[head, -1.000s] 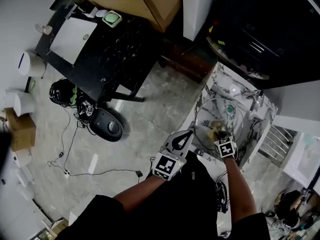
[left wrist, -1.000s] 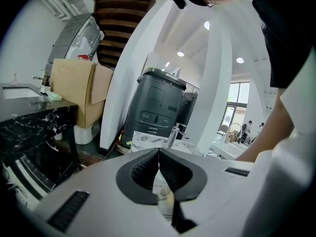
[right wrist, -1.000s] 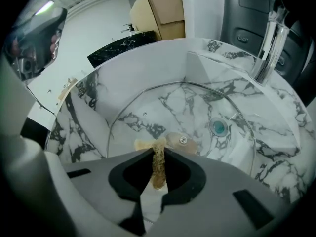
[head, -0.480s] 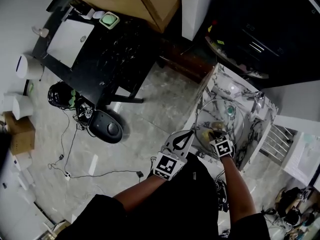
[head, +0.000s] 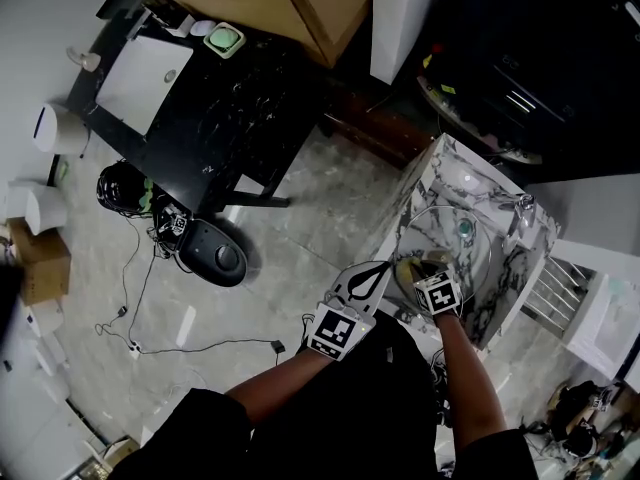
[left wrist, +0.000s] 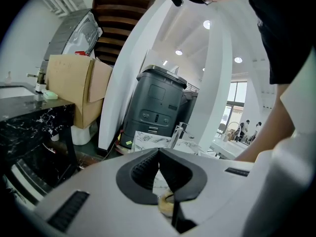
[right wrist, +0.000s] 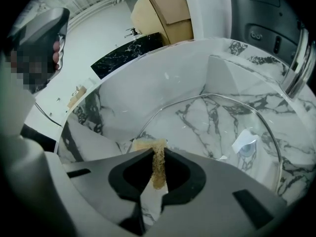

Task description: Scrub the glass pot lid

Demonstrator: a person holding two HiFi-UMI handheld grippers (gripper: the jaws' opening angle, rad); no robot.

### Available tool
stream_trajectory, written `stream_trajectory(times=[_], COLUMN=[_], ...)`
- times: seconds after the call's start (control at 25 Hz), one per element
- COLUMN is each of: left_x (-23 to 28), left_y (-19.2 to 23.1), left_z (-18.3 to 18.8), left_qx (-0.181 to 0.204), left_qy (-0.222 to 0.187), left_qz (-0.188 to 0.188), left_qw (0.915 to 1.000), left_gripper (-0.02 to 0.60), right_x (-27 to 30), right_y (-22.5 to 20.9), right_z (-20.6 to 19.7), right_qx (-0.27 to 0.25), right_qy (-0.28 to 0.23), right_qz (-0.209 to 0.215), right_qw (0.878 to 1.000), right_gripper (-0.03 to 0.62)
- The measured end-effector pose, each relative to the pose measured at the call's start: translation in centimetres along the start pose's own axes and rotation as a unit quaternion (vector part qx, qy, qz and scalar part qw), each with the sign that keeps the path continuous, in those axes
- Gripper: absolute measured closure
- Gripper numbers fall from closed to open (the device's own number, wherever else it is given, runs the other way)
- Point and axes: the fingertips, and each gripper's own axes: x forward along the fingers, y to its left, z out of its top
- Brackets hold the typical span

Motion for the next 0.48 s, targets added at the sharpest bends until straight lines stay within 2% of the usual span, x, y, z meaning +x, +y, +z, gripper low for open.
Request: stream_trajectory(times=[0.48], left_x=[0.35], left_y=[0.53], left_z=[-0.32], left_qx=[-0.009], left_qy=[0.002], left_qz=[-0.001], left_qw=[1.0000], left_gripper=[0.565], right_x=[0.74], right_y=[-0.38], right_z=[0.62], right_qx=[0.008], right_qy=[0.000], right_qz=[-0.015], right_qw=[1.000], right_gripper=[0.533])
